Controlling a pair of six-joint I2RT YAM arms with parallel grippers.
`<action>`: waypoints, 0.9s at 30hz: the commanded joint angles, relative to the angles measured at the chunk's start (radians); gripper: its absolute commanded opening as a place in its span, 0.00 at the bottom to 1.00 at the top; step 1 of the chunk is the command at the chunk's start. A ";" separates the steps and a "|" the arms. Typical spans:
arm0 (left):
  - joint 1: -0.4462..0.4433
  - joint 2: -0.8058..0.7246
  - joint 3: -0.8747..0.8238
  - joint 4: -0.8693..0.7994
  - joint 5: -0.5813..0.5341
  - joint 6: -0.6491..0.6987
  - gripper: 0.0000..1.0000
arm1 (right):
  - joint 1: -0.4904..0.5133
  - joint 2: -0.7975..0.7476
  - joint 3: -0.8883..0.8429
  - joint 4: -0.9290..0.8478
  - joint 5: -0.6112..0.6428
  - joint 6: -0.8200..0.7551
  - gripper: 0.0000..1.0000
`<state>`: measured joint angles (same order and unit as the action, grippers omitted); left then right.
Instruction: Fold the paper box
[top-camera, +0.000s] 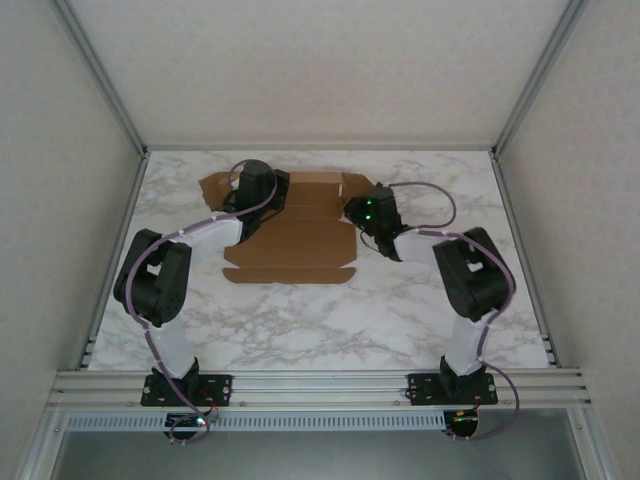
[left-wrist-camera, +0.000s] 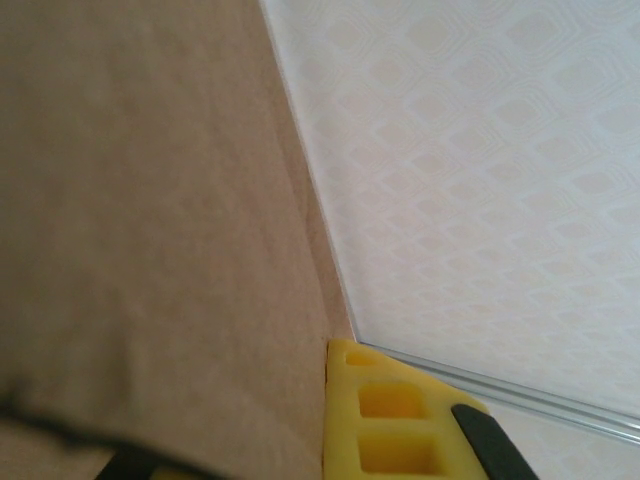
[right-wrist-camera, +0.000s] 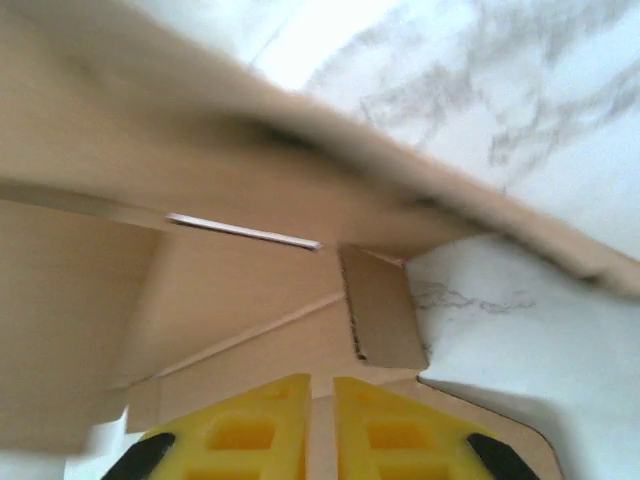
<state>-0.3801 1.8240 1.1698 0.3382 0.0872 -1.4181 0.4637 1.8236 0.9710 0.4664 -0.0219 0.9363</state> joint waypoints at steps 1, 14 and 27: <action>-0.007 0.018 -0.020 -0.199 -0.031 0.008 0.00 | -0.058 -0.130 -0.045 -0.105 -0.023 -0.154 0.15; -0.002 0.025 0.012 -0.233 -0.029 0.020 0.00 | -0.224 0.065 0.459 -0.633 0.004 -0.590 0.03; 0.006 0.052 0.062 -0.249 -0.011 0.015 0.00 | -0.218 0.266 0.561 -0.630 -0.387 -0.721 0.02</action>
<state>-0.3798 1.8297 1.2354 0.2287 0.0818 -1.4181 0.2382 2.1029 1.5688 -0.1822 -0.2726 0.2459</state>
